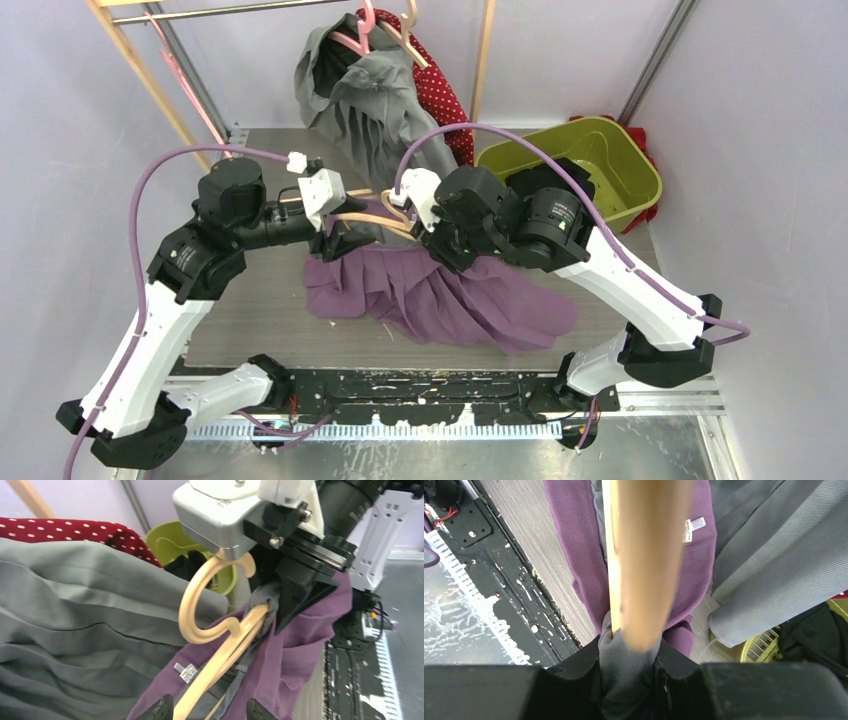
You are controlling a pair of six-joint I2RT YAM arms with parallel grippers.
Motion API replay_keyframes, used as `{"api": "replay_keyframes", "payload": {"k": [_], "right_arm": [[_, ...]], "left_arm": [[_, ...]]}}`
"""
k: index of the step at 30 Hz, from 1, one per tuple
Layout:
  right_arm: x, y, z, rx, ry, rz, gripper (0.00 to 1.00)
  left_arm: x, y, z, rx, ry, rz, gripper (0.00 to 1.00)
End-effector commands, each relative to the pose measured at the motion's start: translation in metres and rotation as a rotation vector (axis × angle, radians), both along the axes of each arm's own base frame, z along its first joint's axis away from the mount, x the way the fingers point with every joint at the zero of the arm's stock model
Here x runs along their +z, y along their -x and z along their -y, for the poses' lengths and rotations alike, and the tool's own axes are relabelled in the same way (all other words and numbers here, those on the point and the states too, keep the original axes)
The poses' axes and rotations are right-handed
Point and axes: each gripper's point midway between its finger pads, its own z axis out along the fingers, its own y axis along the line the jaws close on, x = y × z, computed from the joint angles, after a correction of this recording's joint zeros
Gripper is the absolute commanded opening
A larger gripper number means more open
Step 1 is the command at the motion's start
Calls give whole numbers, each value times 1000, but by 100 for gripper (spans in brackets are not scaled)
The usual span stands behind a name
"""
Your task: Remove the skirt from the hanger
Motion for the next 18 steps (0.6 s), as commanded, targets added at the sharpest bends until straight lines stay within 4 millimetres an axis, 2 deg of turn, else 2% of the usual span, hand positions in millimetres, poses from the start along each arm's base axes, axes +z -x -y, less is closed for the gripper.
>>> {"api": "replay_keyframes", "payload": {"k": [1,9,18], "right_arm": [[34,3,-5,12,-139,45,1],[35,11,-6,39,-136,25,1],[44,18,-3,54,-132,25,1]], "left_arm": [[20,19,15,-159,67,45,54],[9,21,35,-275,101,-18,53],[-22,0,50,-285,74,-89,53]]}}
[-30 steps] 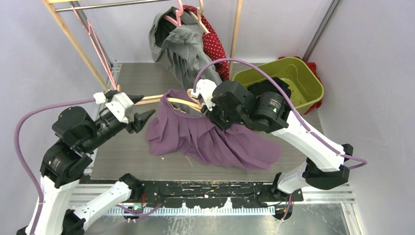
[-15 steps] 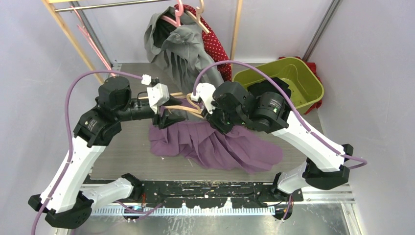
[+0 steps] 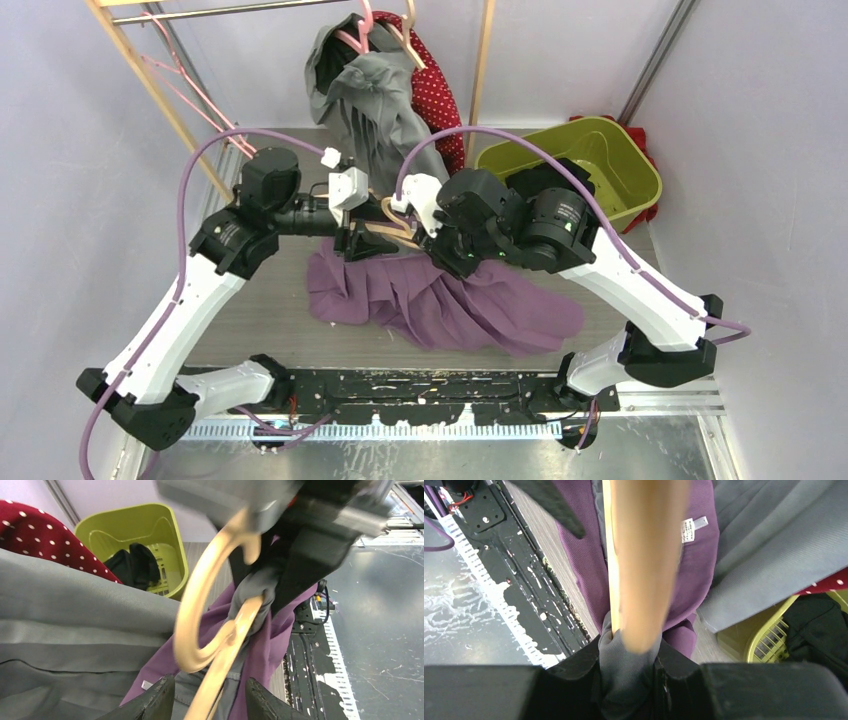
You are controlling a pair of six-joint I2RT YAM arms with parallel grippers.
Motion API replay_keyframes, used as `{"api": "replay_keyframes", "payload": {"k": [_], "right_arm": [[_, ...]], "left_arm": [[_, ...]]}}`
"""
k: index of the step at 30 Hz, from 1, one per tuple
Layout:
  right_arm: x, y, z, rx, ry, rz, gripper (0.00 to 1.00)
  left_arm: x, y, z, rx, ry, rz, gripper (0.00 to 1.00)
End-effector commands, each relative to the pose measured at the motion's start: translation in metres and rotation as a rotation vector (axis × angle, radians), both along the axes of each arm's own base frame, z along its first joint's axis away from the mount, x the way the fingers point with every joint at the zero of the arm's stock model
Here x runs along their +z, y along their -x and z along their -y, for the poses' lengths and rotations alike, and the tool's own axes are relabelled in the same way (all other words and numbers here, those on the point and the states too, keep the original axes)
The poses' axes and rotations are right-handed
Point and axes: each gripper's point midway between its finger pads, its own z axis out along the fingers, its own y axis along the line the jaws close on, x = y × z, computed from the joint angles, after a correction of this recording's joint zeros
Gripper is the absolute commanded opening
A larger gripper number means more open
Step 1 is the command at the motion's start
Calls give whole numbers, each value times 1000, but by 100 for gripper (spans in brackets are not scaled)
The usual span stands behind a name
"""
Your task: Remove the skirt from the hanger
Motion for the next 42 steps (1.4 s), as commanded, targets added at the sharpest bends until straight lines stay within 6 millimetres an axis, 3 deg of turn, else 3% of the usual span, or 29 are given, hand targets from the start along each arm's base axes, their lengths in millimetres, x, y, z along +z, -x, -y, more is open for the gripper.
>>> {"api": "replay_keyframes", "payload": {"k": [1,6,10,11,15,18,21,26,29,35,37,39,42], "right_arm": [[47,4,-4,12,-145,65,1],[54,9,0,18,-162,74,1],[52,10,2,15,-156,70,1],[52,10,4,12,-153,72,1],[52,7,5,3,-151,88,1],[51,5,5,-9,-148,94,1],[51,-2,7,-46,-144,113,1],[55,-28,17,-182,-137,222,3],[59,-37,18,-213,-137,268,23],[78,-44,11,-230,-196,301,39],[83,-45,9,-235,-214,308,54],[89,-48,10,-248,-229,327,80],[96,-49,10,-244,-241,347,84]], "left_arm": [[1,-8,11,-36,31,12,53],[-17,-20,17,-30,8,-7,52],[-16,-27,25,-43,29,-25,45],[-14,-27,27,-50,34,-38,40],[-13,-27,31,-51,40,-87,1],[-18,-30,25,4,17,-85,0],[-15,-44,15,167,-12,-67,0],[-8,-59,-7,349,-31,-6,0],[0,-63,-16,394,-35,39,0],[6,-72,-20,436,-49,65,0],[9,-73,-21,444,-48,73,0],[12,-74,-25,467,-39,84,0],[13,-73,-28,475,-40,99,0]]}}
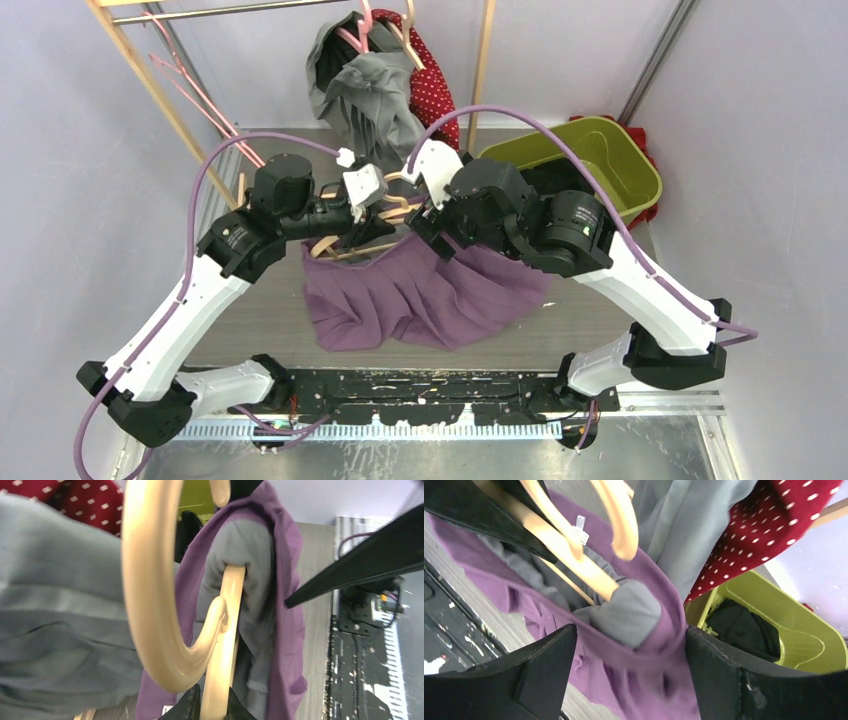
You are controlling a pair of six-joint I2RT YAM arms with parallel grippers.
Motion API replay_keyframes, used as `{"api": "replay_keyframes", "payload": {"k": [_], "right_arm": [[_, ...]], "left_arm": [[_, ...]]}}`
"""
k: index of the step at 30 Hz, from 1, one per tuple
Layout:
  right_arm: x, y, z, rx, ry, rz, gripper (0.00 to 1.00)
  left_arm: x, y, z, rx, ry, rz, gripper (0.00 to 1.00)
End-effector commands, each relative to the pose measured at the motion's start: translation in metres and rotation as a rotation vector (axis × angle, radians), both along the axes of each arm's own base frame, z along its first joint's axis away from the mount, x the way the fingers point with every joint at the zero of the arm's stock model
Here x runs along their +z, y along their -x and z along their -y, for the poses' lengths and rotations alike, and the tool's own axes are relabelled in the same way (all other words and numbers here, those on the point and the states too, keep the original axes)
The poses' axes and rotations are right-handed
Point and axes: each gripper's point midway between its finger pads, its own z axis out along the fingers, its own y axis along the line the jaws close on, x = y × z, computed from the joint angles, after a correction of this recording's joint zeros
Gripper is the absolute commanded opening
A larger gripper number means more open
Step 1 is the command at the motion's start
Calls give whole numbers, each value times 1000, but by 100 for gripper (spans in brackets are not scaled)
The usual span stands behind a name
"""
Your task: Remove the skirt from the hanger
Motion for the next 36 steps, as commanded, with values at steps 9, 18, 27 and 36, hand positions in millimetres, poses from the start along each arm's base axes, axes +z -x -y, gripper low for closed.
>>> {"api": "replay_keyframes", "payload": {"k": [9,18,27,36], "right_arm": [[56,-10,-16,-76,-300,94,88],[57,-35,-70,-104,-476,123,84],[45,-55,-87,-160,-470,161,76],[30,-58,-75,-182,-444,136,52]], "left_arm": [[54,-47,-43,371,77,133,0],[69,-30,-49,350,108,144,0],[74,-16,-63,365,107,166,0],[80,-5,-77,385,107,200,0]]}}
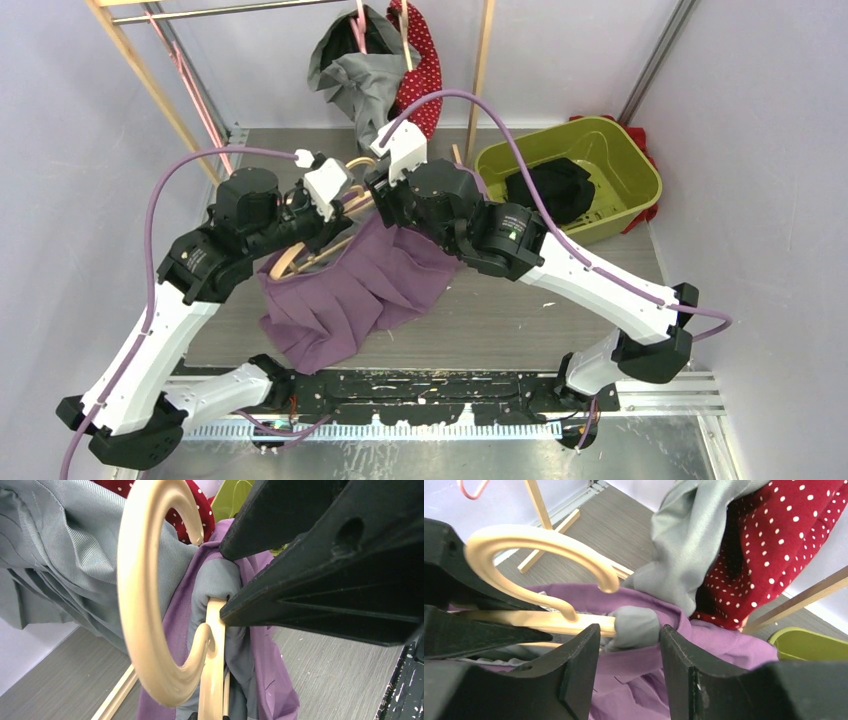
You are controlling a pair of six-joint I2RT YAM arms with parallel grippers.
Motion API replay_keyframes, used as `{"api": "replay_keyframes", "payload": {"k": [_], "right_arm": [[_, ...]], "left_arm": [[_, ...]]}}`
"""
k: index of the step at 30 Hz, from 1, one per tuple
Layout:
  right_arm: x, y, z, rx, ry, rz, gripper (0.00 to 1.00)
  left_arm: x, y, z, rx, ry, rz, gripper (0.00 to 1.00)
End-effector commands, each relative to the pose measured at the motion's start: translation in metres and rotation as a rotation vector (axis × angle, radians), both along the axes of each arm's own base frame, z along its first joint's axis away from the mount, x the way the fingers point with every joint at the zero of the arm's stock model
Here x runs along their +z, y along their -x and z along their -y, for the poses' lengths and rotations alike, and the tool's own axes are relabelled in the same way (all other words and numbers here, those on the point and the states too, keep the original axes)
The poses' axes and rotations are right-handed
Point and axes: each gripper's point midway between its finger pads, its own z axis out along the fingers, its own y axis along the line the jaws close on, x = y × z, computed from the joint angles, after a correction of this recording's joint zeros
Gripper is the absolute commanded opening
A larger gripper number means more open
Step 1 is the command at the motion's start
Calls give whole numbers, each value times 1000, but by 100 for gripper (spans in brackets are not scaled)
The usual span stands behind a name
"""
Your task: Remove the skirt from the hanger
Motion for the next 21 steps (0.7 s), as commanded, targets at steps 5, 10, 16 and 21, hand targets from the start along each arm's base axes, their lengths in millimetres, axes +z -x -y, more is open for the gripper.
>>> {"api": "replay_keyframes", "payload": {"k": [5,10,16,21], "right_arm": [[-7,-13,15,-66,-34,-24,57],[-16,-22,12,-89,-33,-47,81],[-25,-27,1,-50,-20,-82,27],[-27,-28,6,-22,-27,-104,1]], "left_arm": [[88,11,-7,-6,167,252,0],[96,16,-10,-11,183,267,0],[98,21,-16,5,186,279,0],[97,23,-22,23,180,281,0]]}}
